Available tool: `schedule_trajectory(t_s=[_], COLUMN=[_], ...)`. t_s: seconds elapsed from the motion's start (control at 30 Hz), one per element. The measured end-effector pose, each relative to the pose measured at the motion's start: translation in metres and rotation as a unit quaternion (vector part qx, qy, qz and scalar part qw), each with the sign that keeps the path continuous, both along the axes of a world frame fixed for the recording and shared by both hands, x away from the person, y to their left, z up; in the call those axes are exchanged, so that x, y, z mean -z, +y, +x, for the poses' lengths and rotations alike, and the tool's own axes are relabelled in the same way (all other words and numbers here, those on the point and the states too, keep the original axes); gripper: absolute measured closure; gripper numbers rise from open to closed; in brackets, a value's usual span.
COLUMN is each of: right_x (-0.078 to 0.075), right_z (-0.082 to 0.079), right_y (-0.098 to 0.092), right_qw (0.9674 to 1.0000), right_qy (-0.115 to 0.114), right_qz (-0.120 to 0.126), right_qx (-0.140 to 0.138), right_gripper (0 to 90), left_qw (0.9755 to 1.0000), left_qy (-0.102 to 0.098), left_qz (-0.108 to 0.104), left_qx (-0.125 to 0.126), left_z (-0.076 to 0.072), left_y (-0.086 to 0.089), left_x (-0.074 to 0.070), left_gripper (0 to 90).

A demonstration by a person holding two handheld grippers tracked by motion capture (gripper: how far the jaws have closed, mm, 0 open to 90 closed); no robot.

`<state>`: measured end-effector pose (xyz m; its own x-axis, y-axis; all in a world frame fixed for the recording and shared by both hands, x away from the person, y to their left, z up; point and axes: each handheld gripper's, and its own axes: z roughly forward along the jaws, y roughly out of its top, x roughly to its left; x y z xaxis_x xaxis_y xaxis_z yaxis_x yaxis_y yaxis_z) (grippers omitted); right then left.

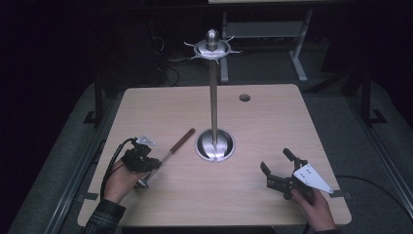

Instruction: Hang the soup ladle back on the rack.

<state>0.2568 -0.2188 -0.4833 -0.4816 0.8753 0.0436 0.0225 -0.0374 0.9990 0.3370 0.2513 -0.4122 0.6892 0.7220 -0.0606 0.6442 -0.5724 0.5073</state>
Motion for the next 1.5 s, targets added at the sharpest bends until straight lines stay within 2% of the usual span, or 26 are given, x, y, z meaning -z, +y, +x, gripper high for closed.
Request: schedule_trajectory(t_s=[0.03,0.1,0.27,0.4,0.67,0.73,0.77,1.0,1.03,1.2,1.5], right_x=[0.0,0.0,0.0,0.0,0.0,0.0,0.0,0.0,0.0,0.0,0.0], right_z=[0.0,0.0,0.0,0.0,0.0,0.0,0.0,0.0,0.0,0.0,0.0], right_y=[0.0,0.0,0.0,0.0,0.0,0.0,0.0,0.0,0.0,0.0,0.0], right_qw=[1.0,1.0,1.0,1.0,1.0,1.0,1.0,1.0,1.0,1.0,1.0], right_qy=[0.0,0.001,0.001,0.0,0.002,0.002,0.001,0.0,0.001,0.0,0.0], right_qz=[-0.001,-0.001,0.0,-0.001,0.001,0.001,0.001,0.002,0.002,0.002,0.002], right_qx=[0.0,0.0,0.0,0.0,0.001,0.0,0.0,0.001,0.001,0.001,0.001], right_gripper=[6.3,6.3,6.3,6.3,6.3,6.3,6.3,6.3,6.3,6.3,6.3], left_qw=[1.0,1.0,0.9999,0.9999,0.9999,0.9999,1.0,0.9999,0.9998,0.9994,0.9982], left_qy=[0.0,0.006,0.006,0.004,0.002,0.001,0.004,0.003,0.008,0.023,0.032], left_qz=[-0.006,-0.006,-0.01,-0.013,-0.007,-0.008,0.0,0.013,0.016,0.026,0.05], left_qx=[-0.006,-0.003,-0.001,-0.01,-0.008,-0.007,-0.004,-0.007,-0.008,-0.003,-0.002], left_z=[0.002,0.007,0.018,0.028,0.05,0.056,0.059,0.071,0.074,0.079,0.083], left_y=[-0.002,-0.004,-0.009,-0.012,-0.024,-0.028,-0.03,-0.041,-0.042,-0.046,-0.052], left_x=[-0.001,-0.004,-0.01,-0.014,-0.016,-0.014,-0.013,-0.005,-0.003,0.006,0.022], left_gripper=[74.9,72.1,66.0,63.0,60.6,60.4,60.2,60.3,60.3,60.3,62.6])
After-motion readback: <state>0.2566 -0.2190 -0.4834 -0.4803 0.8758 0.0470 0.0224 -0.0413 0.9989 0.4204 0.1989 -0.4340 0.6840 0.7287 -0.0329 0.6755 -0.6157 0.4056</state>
